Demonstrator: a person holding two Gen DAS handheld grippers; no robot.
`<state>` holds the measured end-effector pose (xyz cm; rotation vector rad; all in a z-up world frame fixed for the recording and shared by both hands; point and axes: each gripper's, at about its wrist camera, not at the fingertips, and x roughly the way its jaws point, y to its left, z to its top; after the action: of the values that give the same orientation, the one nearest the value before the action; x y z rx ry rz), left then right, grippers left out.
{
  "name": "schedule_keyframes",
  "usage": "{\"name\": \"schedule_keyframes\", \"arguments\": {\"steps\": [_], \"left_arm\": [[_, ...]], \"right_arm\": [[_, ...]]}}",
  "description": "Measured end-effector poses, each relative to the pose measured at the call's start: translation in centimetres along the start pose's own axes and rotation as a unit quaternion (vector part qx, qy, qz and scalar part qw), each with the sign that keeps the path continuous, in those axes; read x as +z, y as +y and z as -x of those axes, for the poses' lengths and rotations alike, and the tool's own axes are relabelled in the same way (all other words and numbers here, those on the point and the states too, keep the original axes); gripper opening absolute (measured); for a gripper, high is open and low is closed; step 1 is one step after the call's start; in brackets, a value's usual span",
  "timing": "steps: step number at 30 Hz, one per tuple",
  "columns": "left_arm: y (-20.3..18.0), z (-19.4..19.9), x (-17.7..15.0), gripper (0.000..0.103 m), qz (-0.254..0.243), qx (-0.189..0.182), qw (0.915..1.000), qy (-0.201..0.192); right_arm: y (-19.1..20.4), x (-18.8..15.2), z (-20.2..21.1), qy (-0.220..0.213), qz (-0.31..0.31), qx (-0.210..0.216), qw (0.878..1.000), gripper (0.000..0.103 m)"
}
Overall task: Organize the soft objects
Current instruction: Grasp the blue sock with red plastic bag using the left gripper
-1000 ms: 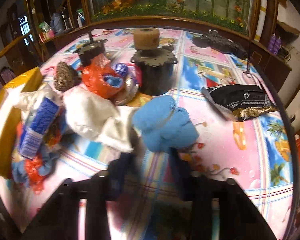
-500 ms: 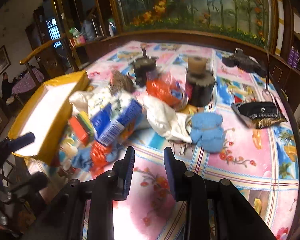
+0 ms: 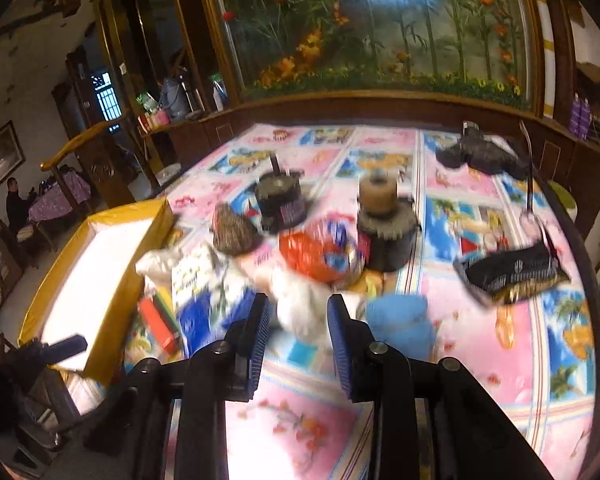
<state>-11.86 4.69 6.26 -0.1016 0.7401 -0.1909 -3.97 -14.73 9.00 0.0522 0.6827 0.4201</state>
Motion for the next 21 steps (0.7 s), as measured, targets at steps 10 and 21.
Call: {"name": "schedule_keyframes", "arguments": {"steps": [10, 21], "left_arm": [[0.0, -1.8, 0.6, 0.102, -0.001, 0.012, 0.9997, 0.019], [0.8, -4.2, 0.2, 0.102, -0.020, 0.007, 0.9985, 0.051]], "right_arm": [[-2.8, 0.8, -3.2, -0.006, -0.032, 0.034, 0.999, 0.032], [-3.8, 0.6, -1.7, -0.018, -0.037, 0.026, 0.999, 0.032]]}}
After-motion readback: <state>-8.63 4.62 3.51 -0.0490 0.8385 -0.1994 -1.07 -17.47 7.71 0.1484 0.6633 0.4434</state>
